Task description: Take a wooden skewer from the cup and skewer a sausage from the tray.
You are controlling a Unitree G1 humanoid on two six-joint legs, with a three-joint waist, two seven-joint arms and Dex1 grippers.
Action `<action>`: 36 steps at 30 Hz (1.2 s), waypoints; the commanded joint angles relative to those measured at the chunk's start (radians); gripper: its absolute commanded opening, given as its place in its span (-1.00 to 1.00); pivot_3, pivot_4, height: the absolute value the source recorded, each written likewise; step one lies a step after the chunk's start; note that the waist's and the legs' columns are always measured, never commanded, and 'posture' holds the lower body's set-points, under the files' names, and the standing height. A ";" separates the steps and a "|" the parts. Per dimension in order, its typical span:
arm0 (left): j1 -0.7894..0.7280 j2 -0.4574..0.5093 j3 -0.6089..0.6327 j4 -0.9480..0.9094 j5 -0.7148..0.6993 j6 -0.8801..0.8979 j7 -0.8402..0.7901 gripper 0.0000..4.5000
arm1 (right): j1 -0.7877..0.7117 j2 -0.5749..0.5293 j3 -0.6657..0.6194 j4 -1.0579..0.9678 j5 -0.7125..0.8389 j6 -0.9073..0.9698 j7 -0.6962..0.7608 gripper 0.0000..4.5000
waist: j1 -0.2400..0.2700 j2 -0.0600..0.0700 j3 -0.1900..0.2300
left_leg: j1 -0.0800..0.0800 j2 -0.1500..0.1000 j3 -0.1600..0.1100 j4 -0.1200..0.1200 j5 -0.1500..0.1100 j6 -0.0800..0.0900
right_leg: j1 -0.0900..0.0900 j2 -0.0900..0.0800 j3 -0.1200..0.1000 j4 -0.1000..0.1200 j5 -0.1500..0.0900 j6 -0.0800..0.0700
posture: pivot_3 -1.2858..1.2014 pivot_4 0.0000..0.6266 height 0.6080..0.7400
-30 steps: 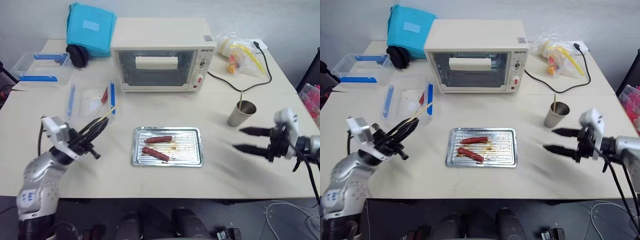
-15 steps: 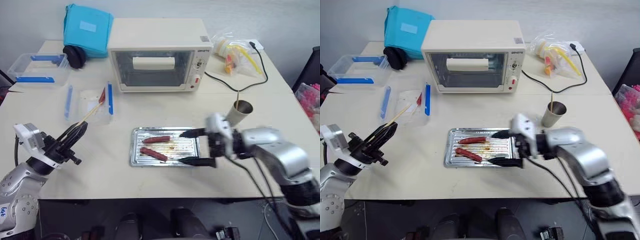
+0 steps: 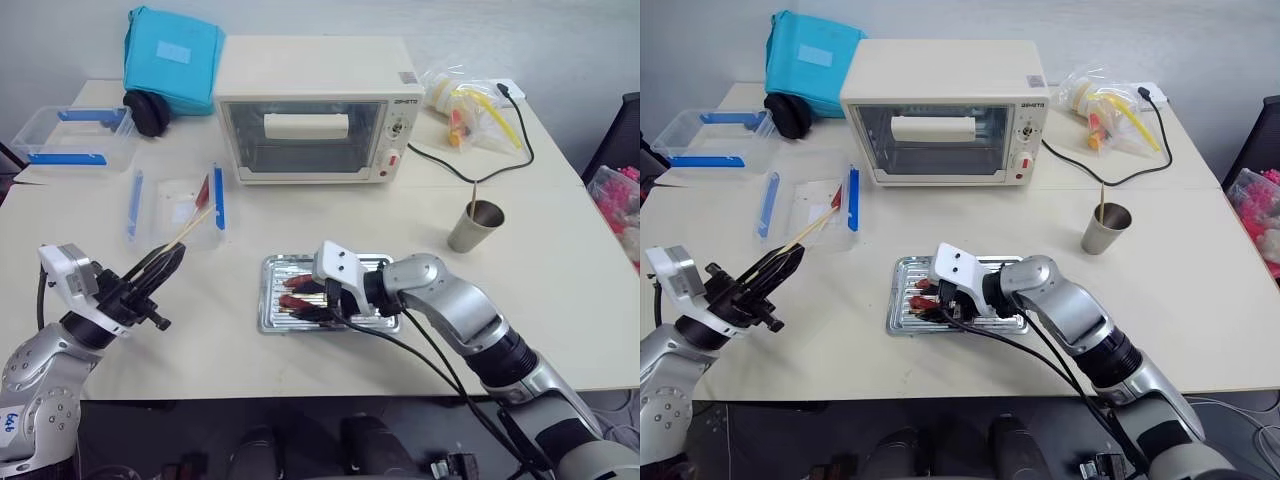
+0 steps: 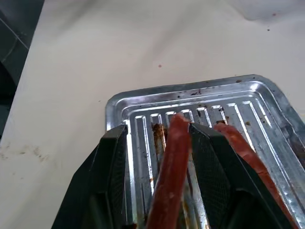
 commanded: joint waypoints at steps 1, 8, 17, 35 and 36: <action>0.009 -0.001 0.009 -0.039 -0.014 -0.002 0.007 -1.00 | -0.014 0.017 -0.023 -0.033 0.019 0.010 0.017 -0.10 | -0.005 0.000 0.000 | 0.000 0.000 0.000 0.000 0.000 0.000 | 0.000 0.000 0.000 0.000 0.000 0.000 | 0.03 -0.52 1.00; -0.013 -0.004 -0.014 -0.032 -0.009 -0.005 0.011 -1.00 | -0.033 0.043 0.032 0.043 -0.070 0.009 -0.014 -0.10 | -0.008 0.000 0.000 | 0.000 0.000 0.000 0.000 0.000 0.000 | 0.000 0.000 0.000 0.000 0.000 0.000 | 0.03 -0.52 1.00; -0.014 -0.001 -0.022 -0.036 -0.013 -0.002 0.007 -1.00 | -0.029 0.083 0.059 0.099 -0.145 -0.024 -0.020 -0.10 | -0.008 0.000 0.000 | 0.000 0.000 0.000 0.000 0.000 0.000 | 0.000 0.000 0.000 0.001 0.000 0.000 | 0.03 -0.52 1.00; -0.018 0.001 -0.033 -0.032 -0.016 0.002 -0.004 -1.00 | 0.001 0.066 0.048 0.085 -0.160 -0.062 0.015 -0.78 | -0.008 0.000 0.000 | 0.000 0.000 0.000 0.000 0.000 0.000 | 0.000 0.000 0.000 0.001 0.000 0.000 | 0.03 -0.52 1.00; -0.018 0.003 -0.036 -0.034 -0.020 0.006 -0.008 -1.00 | 0.005 0.062 0.037 0.072 -0.147 -0.067 0.026 -0.78 | -0.008 0.000 0.000 | 0.000 0.000 0.000 0.000 0.000 0.000 | 0.000 0.000 0.000 0.001 0.000 0.000 | 0.03 -0.52 1.00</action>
